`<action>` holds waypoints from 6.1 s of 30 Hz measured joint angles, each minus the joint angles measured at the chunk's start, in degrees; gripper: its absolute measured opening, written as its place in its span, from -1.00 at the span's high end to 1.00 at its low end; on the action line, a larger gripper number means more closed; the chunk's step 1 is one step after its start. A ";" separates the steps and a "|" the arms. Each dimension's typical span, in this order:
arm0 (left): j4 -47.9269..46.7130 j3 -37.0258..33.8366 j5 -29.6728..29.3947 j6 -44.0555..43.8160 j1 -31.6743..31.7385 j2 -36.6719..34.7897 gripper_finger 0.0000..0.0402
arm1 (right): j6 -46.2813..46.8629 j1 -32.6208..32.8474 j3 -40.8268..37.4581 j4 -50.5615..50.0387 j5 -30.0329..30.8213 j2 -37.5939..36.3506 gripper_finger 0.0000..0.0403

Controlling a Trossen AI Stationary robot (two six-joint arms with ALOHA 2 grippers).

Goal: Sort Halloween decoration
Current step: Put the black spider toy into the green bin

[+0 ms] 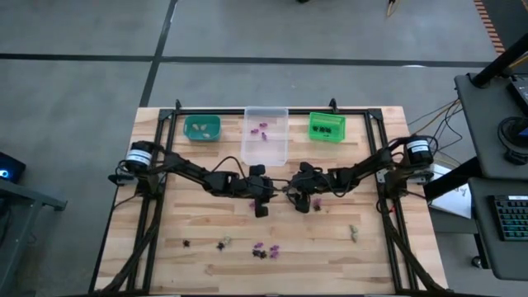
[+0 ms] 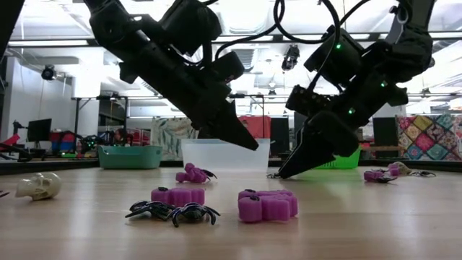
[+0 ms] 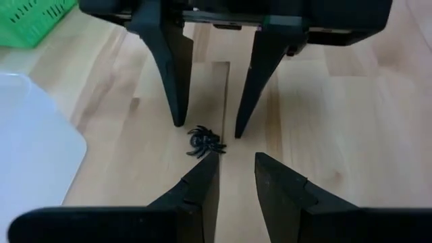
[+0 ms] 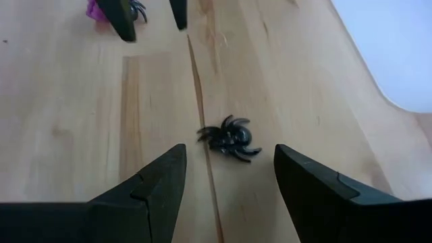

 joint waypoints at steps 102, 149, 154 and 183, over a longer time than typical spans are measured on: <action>10.29 1.55 -1.81 5.63 2.34 8.57 1.00 | 3.79 -0.15 -1.88 -2.72 0.70 -4.37 0.94; 14.72 1.57 -1.99 4.73 2.56 13.05 1.00 | 2.49 -0.02 -1.38 3.19 1.05 5.46 -0.10; 14.88 1.55 -1.97 4.48 2.48 13.00 1.00 | 1.63 -0.01 -1.32 3.30 0.71 3.85 0.07; 7.14 -0.56 -0.53 6.66 2.27 2.64 1.00 | 5.68 -0.15 -1.60 -5.89 -1.07 -6.80 0.95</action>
